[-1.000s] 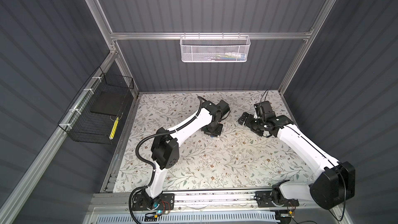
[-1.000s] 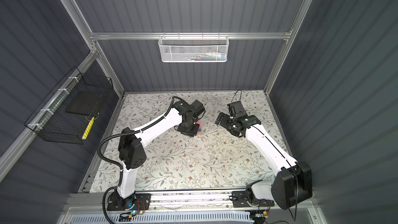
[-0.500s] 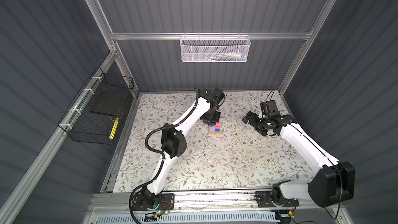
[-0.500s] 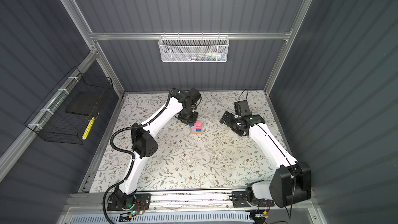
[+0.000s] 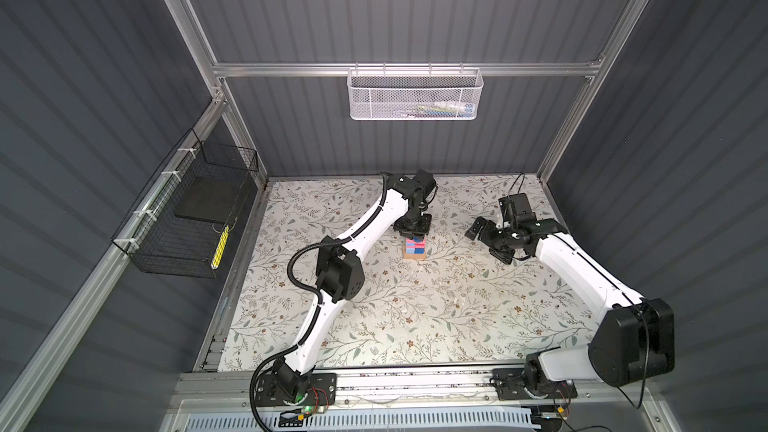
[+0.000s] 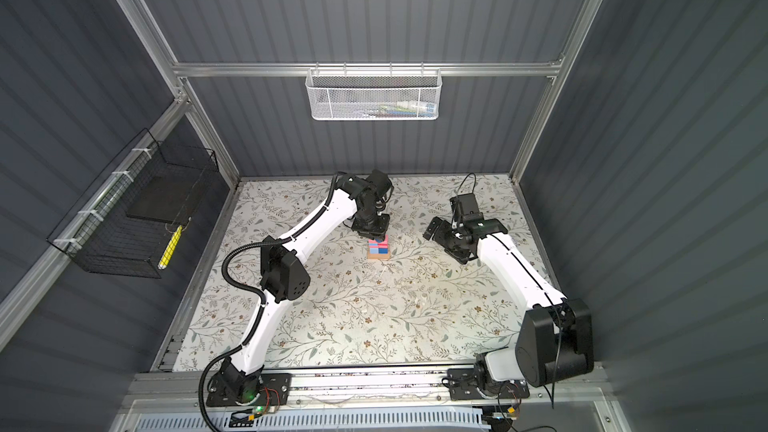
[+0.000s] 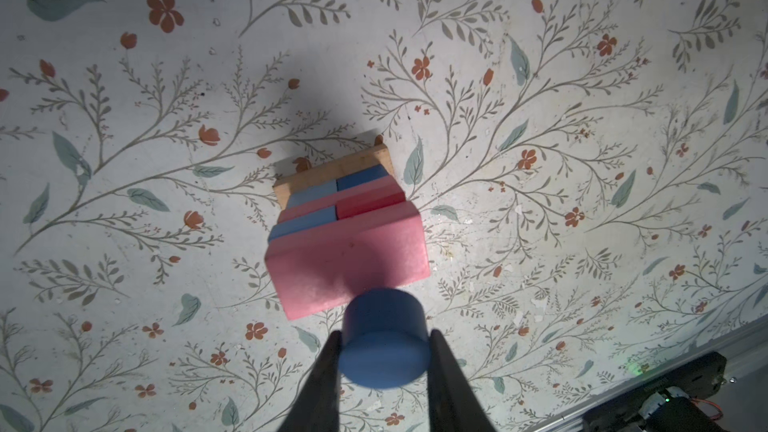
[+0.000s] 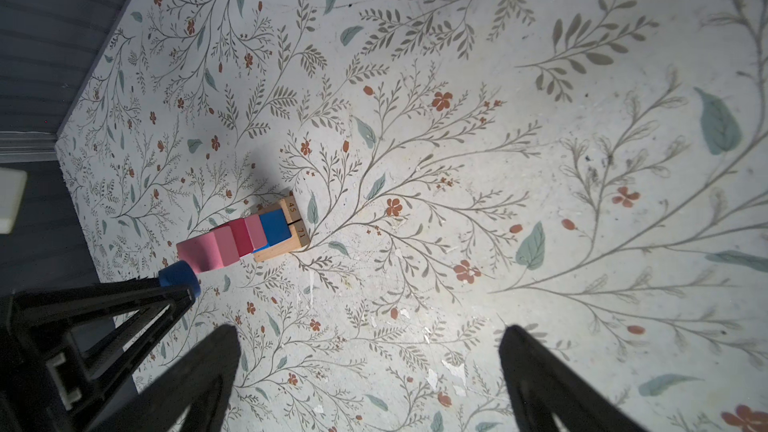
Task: Build the wood block tower
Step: 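Carry the blue cylinder over the pink block with the left gripper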
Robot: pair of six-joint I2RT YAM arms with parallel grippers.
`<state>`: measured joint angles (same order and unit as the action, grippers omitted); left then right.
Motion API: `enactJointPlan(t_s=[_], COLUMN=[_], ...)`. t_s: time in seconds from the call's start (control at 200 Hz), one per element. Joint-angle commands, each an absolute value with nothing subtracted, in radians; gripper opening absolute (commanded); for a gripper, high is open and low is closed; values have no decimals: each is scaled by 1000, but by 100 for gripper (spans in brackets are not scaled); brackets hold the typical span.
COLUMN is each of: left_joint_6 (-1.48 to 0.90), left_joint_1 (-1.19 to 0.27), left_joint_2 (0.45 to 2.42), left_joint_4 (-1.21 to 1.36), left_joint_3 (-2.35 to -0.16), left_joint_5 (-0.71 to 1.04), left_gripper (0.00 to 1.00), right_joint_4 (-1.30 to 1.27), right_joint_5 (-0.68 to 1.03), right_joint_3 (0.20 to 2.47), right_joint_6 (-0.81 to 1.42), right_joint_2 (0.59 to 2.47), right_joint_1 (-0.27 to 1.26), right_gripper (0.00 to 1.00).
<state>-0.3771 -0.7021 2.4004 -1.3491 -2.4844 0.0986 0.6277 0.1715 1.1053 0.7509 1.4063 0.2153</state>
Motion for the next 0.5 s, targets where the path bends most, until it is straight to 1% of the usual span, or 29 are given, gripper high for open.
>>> enactJointPlan(t_s=[0.0,0.495], left_joint_6=[-390,-397], left_joint_1=[-704,-704], left_joint_2=[2399,2405], left_joint_4=[-1341,-1344], left_joint_3=[-2493,-2491], left_joint_5=[112,61], left_gripper=[25,25], right_joint_4=[626,622], right_joint_5=[182,190], right_joint_3=[1123,1125], right_joint_6=[741,742], right_joint_2=[1420,1436], right_joint_1=[210,207], right_gripper=[99,99])
